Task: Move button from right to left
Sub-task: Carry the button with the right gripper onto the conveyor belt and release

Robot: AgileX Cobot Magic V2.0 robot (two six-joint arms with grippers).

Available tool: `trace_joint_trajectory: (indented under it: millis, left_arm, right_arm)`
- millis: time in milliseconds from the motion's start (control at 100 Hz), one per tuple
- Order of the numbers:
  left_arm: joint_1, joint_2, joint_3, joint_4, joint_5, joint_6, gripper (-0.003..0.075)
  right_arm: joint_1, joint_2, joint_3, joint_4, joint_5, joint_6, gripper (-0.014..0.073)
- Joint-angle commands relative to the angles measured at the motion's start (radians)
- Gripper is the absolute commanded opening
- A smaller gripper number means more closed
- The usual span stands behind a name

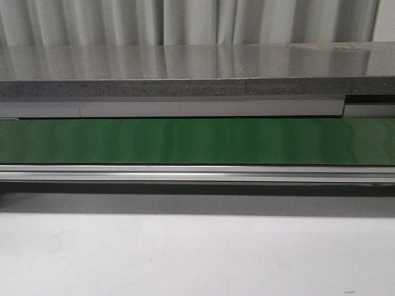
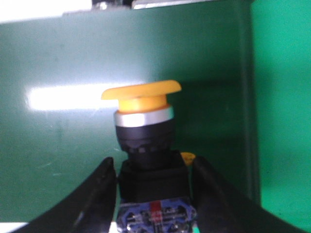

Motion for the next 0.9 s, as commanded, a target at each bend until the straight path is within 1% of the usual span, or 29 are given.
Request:
trace_joint_trajectory:
  millis: [0,60,130,180,300,350,400,460,620,890]
  left_arm:
    - [0.002,-0.032,0.045,-0.006,-0.080,0.000,-0.0020]
    - [0.002,-0.032,0.045,-0.006,-0.080,0.000,-0.0020]
    - [0.002,-0.032,0.045,-0.006,-0.080,0.000,-0.0020]
    - [0.002,-0.032,0.045,-0.006,-0.080,0.000,-0.0020]
    - [0.002,-0.032,0.045,-0.006,-0.080,0.000,-0.0020]
    - [0.002,-0.032,0.045,-0.006,-0.080,0.000,-0.0020]
    - [0.002,-0.032,0.045,-0.006,-0.080,0.000,-0.0020]
    - [0.002,-0.032,0.045,-0.006,-0.080,0.000,-0.0020]
    - [0.002,-0.032,0.045,-0.006,-0.080,0.000,-0.0020]
    - [0.002,-0.032,0.045,-0.006,-0.080,0.000,-0.0020]
  right_arm:
    - [0.012,-0.027,-0.025,-0.006,-0.016,0.001,0.0024]
    - [0.013,-0.018,-0.025,-0.006,-0.019,0.001,0.0046]
    - [0.013,-0.003,-0.025,-0.006,-0.021,0.001,0.0108]
    - [0.013,0.004,-0.025,-0.006,-0.019,0.001,0.0180]
    - [0.017,0.004,-0.025,-0.006,-0.022,0.001,0.0416]
    - [0.020,-0.002,-0.025,-0.006,-0.028,0.001,0.0486]
    - [0.025,-0.006,-0.025,0.001,-0.026,0.000,0.0528]
    - [0.031,-0.010,-0.025,0.005,-0.024,-0.003,0.0545]
    - [0.055,-0.033,-0.025,0.007,-0.010,-0.003,0.0542]
    - [0.140,-0.151,-0.025,-0.015,-0.001,-0.003,0.0542]
